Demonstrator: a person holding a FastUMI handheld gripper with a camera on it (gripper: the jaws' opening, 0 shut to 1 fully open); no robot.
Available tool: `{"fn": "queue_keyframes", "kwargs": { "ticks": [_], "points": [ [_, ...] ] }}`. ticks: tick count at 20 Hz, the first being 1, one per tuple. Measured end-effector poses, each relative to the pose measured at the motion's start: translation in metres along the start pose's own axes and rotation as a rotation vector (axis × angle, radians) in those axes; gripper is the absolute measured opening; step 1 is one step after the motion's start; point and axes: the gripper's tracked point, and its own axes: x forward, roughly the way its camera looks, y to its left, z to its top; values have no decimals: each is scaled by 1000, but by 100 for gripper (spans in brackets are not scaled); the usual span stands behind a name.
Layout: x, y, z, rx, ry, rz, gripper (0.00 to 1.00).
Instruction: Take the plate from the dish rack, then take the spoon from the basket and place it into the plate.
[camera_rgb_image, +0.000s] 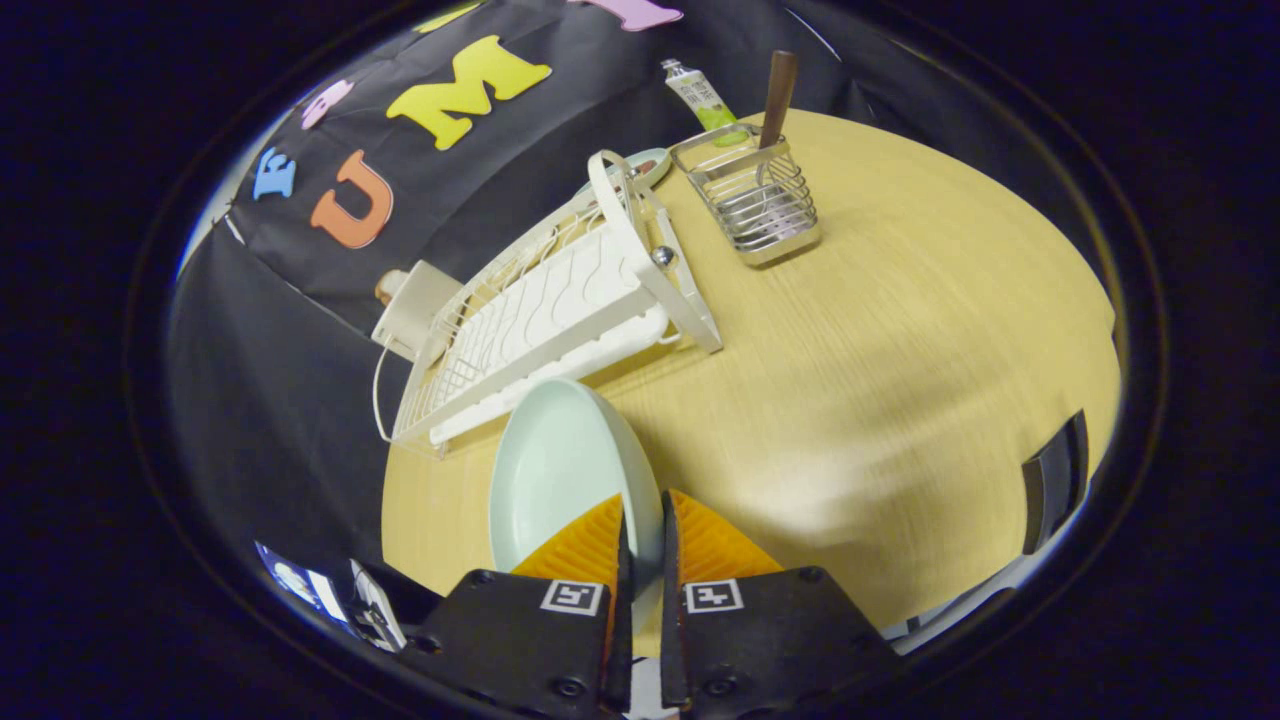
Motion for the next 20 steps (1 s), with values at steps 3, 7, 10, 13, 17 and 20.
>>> {"fn": "queue_keyframes", "kwargs": {
  "ticks": [3, 7, 10, 13, 17, 20],
  "points": [
    [-2, -7, -4, -21, -12, -6, 19],
    [-3, -10, -4, -30, -26, -19, 20],
    [-7, -28, -3, -84, -63, -150, 24],
    [-16, -18, 0, -132, -108, -150, 41],
    [-34, -15, 22, -293, -281, -223, 86],
    [-43, -11, 33, -319, -384, -229, 91]
  ]
}}
